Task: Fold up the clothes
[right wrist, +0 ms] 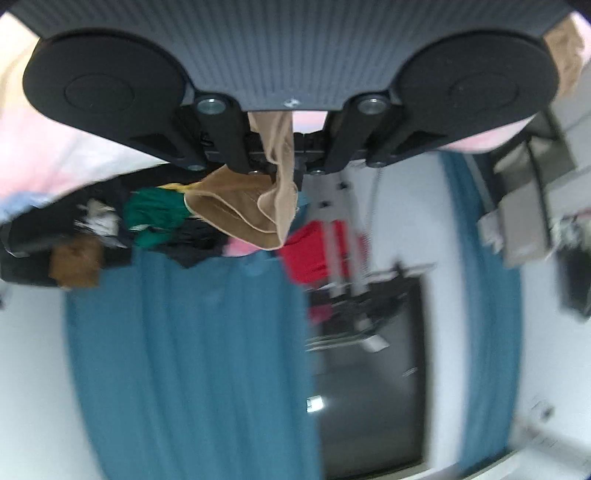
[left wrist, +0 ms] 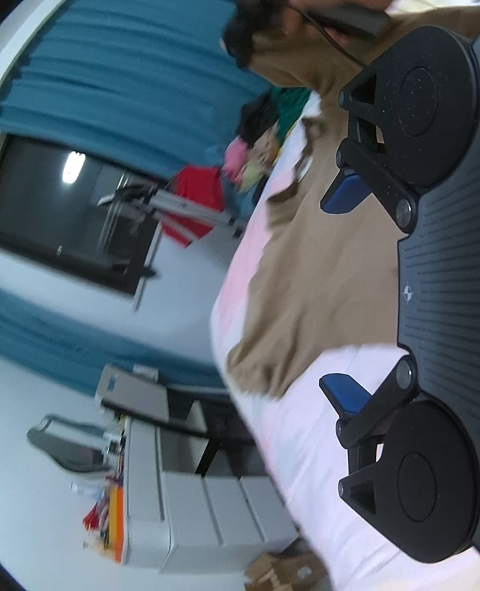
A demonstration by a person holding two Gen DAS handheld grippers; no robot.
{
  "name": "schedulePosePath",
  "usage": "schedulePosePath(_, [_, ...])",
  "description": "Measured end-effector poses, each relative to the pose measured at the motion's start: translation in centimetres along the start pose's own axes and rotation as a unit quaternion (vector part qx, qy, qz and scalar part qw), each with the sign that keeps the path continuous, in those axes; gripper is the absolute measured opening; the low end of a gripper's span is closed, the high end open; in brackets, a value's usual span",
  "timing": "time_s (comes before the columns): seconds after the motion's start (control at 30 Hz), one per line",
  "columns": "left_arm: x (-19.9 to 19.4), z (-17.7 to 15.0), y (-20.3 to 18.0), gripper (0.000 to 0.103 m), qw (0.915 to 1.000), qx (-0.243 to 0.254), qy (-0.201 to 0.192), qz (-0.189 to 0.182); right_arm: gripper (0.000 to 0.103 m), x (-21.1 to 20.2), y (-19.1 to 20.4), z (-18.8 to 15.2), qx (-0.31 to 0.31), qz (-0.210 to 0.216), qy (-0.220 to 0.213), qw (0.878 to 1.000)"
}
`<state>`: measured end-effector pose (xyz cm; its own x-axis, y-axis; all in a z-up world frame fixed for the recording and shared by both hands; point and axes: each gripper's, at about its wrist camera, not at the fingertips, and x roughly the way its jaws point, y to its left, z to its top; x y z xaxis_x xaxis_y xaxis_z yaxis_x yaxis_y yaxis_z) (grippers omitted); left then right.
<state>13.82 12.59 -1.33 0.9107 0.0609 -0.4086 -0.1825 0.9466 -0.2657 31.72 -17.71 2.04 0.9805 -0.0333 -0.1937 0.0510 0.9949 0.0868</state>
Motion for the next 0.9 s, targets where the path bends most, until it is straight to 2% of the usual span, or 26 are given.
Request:
schedulePosePath(0.1, [0.0, 1.0, 1.9, 0.095, 0.9997, -0.017, -0.005, 0.014, 0.006, 2.7, 5.0, -3.1, -0.021, 0.026, 0.037, 0.999])
schedulePosePath(0.2, [0.4, 1.3, 3.0, 0.095, 0.9995, -0.024, -0.005, 0.017, 0.007, 5.6, 9.1, -6.6, -0.055, 0.034, 0.079, 0.995])
schedulePosePath(0.27, [0.7, 1.1, 3.6, 0.095, 0.9996, -0.025, 0.002, 0.017, 0.009, 7.5, 10.6, -8.7, -0.057, 0.045, 0.112, 0.991])
schedulePosePath(0.33, [1.1, 0.9, 4.0, 0.095, 0.9993, -0.032, 0.012, 0.015, 0.012, 9.1, 10.7, -10.1, -0.029, 0.069, 0.164, 0.984])
schedulePosePath(0.4, [1.8, 0.7, 4.5, 0.095, 0.9988, -0.042, 0.023, 0.014, 0.037, 9.8, 10.3, -10.9, -0.001, 0.097, 0.198, 0.975])
schedulePosePath(0.43, [1.9, 0.5, 4.6, 0.095, 0.9986, -0.043, 0.027, 0.013, 0.071, 9.8, 10.1, -11.0, 0.010, 0.111, 0.205, 0.972])
schedulePosePath(0.47, [2.1, 0.4, 4.6, 0.095, 0.9984, -0.045, 0.032, 0.012, 0.090, 9.2, 10.0, -11.0, 0.021, 0.125, 0.206, 0.970])
schedulePosePath(0.63, [2.5, -0.4, 3.3, 0.095, 0.9991, -0.002, 0.042, 0.007, 0.089, 4.5, 8.0, -8.8, 0.061, 0.160, 0.192, 0.966])
schedulePosePath(0.9, [0.4, -1.6, 0.3, 0.095, 0.9983, 0.039, 0.042, -0.007, 0.089, -9.7, 0.7, -4.7, 0.079, 0.153, 0.148, 0.974])
